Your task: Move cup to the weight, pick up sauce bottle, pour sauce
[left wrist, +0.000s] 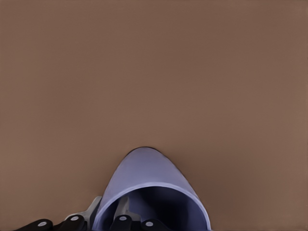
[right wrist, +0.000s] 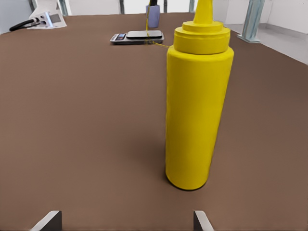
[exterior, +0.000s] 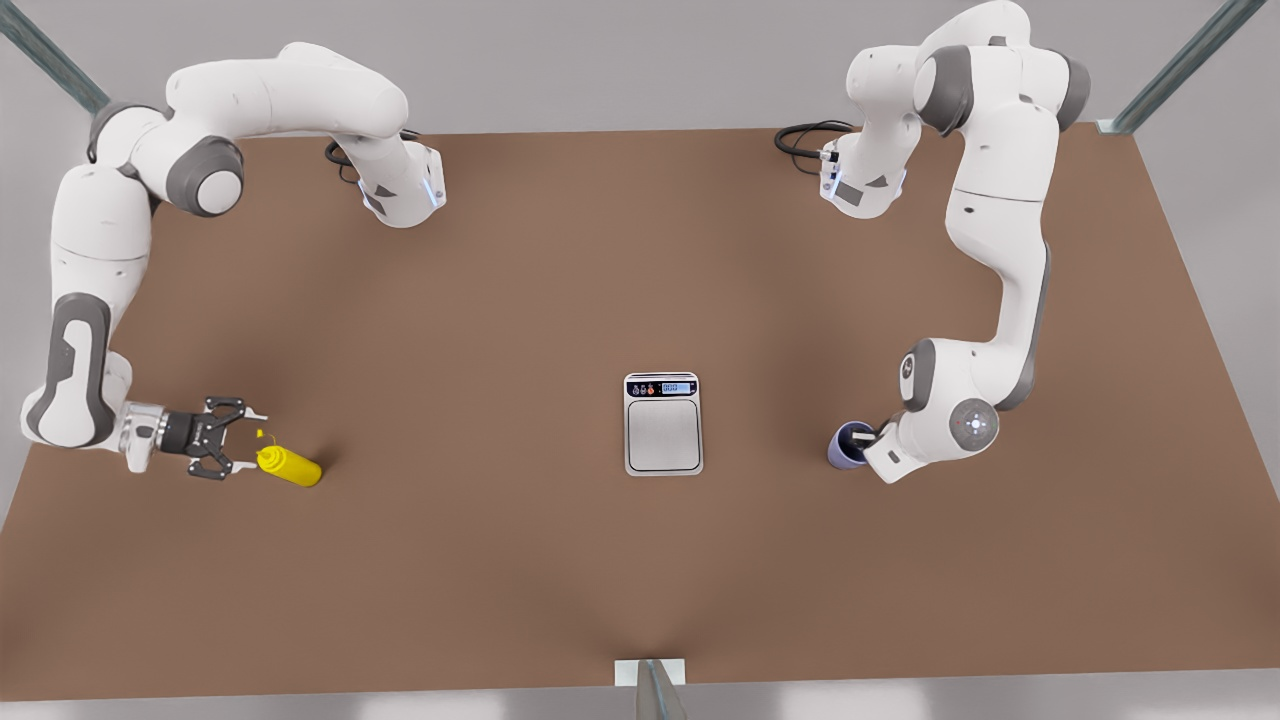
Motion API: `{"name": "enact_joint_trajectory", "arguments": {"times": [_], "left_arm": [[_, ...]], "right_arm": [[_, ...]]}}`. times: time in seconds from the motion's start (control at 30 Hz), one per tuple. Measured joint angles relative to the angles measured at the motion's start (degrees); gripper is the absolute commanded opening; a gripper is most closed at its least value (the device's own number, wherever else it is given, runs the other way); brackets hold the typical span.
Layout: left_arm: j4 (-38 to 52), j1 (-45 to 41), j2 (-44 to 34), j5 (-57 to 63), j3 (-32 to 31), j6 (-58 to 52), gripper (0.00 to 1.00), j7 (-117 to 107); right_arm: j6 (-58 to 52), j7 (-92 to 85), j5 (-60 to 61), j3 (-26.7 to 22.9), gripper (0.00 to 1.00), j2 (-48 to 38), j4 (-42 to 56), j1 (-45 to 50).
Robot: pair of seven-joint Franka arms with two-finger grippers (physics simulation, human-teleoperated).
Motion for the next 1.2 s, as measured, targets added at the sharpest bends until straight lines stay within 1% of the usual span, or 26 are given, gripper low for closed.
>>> {"name": "enact_joint_trajectory", "arguments": {"times": [0.07, 0.2, 0.33, 0.4, 0.43, 0.57, 0.6, 0.73, 0.87, 0.93, 0.97, 1.07, 1.1, 1.13, 1.17, 1.2], "left_arm": [[0.00, 0.00, 0.05, -0.38, 0.00, 0.00, 0.21, 0.34], [2.27, -0.01, 0.18, -0.50, 0.01, -2.49, 0.21, 0.51], [6.38, -1.54, -0.49, 0.87, -0.34, -6.39, 0.21, -1.61], [9.80, -3.90, -0.61, 1.78, -1.75, -8.87, 0.21, -6.52], [9.93, -4.89, -1.01, 2.16, -2.28, -8.94, 0.21, -8.48], [11.17, -6.64, -1.70, 2.99, -10.14, -8.82, 0.21, -24.16], [11.91, -8.44, -1.46, 3.07, -10.28, -8.60, 0.21, -27.35], [14.68, -15.66, 1.59, 3.04, -10.29, -6.47, 0.21, -37.50], [20.64, -17.97, 7.03, 3.04, -10.21, -5.09, 0.21, -42.45], [21.71, -18.76, 8.69, 3.06, -10.20, -3.68, 0.21, -43.12], [21.71, -19.02, 9.17, 3.08, -10.20, -2.96, 0.21, -43.13], [21.77, -18.98, 9.66, 3.30, -9.76, -2.27, 0.21, -42.14], [21.77, -18.98, 9.67, 3.35, -9.76, -2.27, 0.37, -42.00], [21.79, -18.91, 9.67, 2.81, -9.76, -2.21, 0.75, -41.77], [21.79, -18.98, 9.67, 1.98, -9.67, -2.05, 1.00, -41.78], [21.71, -18.98, 9.67, 1.27, -9.67, -1.96, 1.00, -42.27]], "right_arm": [[-0.49, -2.08, 0.31, 1.24, 1.00, 0.59, -0.42, 0.02], [0.07, -3.53, 0.46, 1.90, 1.00, 0.58, -0.19, -0.08], [1.94, -4.12, 4.56, 3.28, 1.00, 1.61, -0.58, 0.10], [3.40, -5.26, 5.10, 3.38, 1.00, 1.73, -0.28, 0.18], [4.09, -5.35, 5.65, 3.38, 1.00, 1.73, -0.34, 0.18], [5.33, -6.10, 8.39, 4.26, 1.00, 1.81, -0.87, 0.53], [5.36, -6.07, 8.73, 4.64, 1.00, 1.82, -0.96, 0.54], [5.28, -6.56, 10.68, 5.70, 1.00, 2.43, -0.97, 1.15], [4.70, -6.51, 11.38, 6.75, 1.00, 2.38, -1.05, 1.12], [4.49, -6.60, 11.47, 6.81, 1.00, 2.34, -1.05, 1.06], [4.49, -6.60, 11.47, 6.81, 0.92, 2.34, -1.13, 0.98], [4.40, -6.78, 11.53, 7.79, 0.83, 2.30, -1.67, 0.32], [4.35, -7.36, 11.55, 8.07, 0.83, 2.26, -1.67, 0.27], [3.96, -7.39, 11.56, 8.36, 0.83, 2.17, -1.67, 0.28], [3.58, -7.39, 11.56, 8.60, 0.76, 2.17, -1.67, 0.20], [3.27, -7.39, 11.51, 8.74, 0.67, 2.09, -1.67, 0.18]]}}
